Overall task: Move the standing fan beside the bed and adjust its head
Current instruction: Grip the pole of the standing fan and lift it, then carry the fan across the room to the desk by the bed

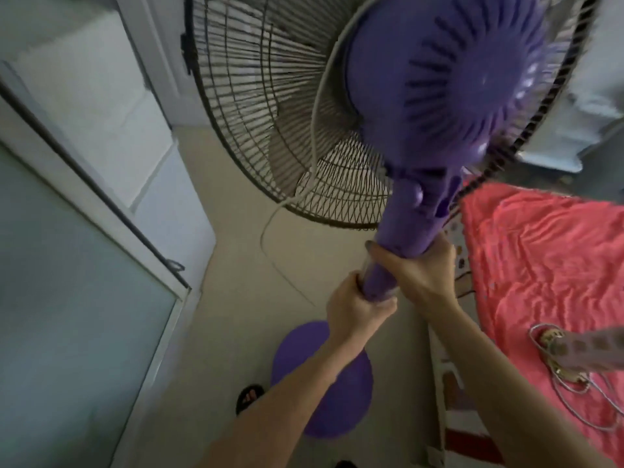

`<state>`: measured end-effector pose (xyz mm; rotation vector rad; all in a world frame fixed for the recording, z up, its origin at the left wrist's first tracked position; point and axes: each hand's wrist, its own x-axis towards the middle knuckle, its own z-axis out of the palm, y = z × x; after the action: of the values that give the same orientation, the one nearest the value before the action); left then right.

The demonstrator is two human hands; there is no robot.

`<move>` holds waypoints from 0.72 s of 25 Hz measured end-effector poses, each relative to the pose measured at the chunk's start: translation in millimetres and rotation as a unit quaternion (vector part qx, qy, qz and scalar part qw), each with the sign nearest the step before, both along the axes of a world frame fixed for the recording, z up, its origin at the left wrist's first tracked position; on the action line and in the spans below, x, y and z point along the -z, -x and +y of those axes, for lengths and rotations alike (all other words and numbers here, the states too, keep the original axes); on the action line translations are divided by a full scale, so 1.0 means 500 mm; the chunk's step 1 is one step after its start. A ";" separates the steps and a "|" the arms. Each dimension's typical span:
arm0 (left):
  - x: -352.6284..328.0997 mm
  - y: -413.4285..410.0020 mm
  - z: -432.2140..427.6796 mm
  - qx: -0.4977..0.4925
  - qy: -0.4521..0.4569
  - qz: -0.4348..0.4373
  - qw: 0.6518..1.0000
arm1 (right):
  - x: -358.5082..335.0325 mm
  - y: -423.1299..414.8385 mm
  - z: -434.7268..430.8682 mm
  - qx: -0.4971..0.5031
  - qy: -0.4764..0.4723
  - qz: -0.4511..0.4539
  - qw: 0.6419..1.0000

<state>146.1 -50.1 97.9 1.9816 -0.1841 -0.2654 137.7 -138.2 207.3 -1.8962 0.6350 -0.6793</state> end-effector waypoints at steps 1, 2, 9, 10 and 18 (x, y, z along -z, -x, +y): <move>-0.051 -0.022 -0.005 0.015 0.029 -0.001 0.999 | -0.055 -0.021 -0.005 0.016 0.013 -0.011 1.000; -0.104 -0.046 -0.009 0.029 0.056 -0.006 0.998 | -0.115 -0.041 -0.010 0.033 0.027 -0.023 0.999; -0.486 -0.214 0.008 0.142 0.073 -0.136 0.978 | -0.529 -0.155 0.000 0.077 0.116 -0.101 0.985; -0.539 -0.236 0.016 0.158 0.074 -0.154 0.973 | -0.584 -0.166 0.008 0.079 0.124 -0.106 0.983; -0.748 -0.344 0.071 0.238 0.131 -0.266 0.925 | -0.792 -0.208 0.070 0.121 0.192 -0.162 0.960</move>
<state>318.3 -14.7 472.1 1.6773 -1.0082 0.0018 241.5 -103.3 603.4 -2.0075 0.5551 -1.3197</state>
